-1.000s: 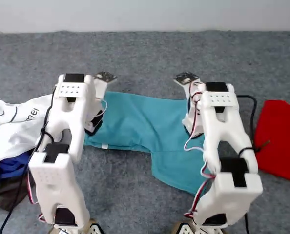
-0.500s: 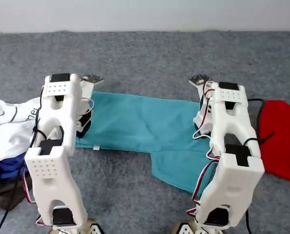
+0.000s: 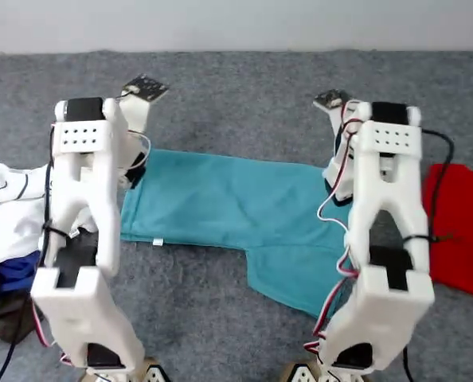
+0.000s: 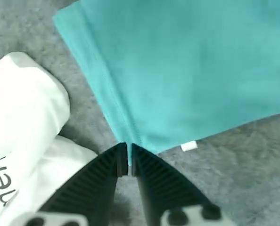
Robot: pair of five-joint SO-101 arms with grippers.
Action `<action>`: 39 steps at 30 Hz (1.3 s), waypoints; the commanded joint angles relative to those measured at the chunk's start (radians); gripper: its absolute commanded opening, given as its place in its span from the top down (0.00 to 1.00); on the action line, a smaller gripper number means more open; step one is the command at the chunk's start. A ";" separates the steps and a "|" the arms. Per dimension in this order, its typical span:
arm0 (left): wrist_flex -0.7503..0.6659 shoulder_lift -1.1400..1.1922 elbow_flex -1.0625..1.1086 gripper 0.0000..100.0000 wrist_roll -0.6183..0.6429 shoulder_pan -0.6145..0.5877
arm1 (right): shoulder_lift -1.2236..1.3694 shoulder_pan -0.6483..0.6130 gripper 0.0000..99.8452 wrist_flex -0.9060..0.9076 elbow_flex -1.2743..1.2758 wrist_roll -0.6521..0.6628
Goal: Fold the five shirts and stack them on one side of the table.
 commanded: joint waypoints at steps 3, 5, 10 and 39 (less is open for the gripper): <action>0.023 -0.213 0.093 0.89 -0.005 0.203 | -0.358 0.111 0.99 0.054 -0.003 0.008; 0.021 -0.253 0.117 0.89 -0.005 0.301 | -0.476 0.150 0.99 0.054 0.025 0.008; 0.005 -0.262 0.125 0.88 0.011 0.522 | -0.756 0.222 0.99 0.054 0.091 0.000; -0.203 0.195 0.125 0.76 0.124 0.930 | -1.070 0.515 0.99 0.054 0.110 0.071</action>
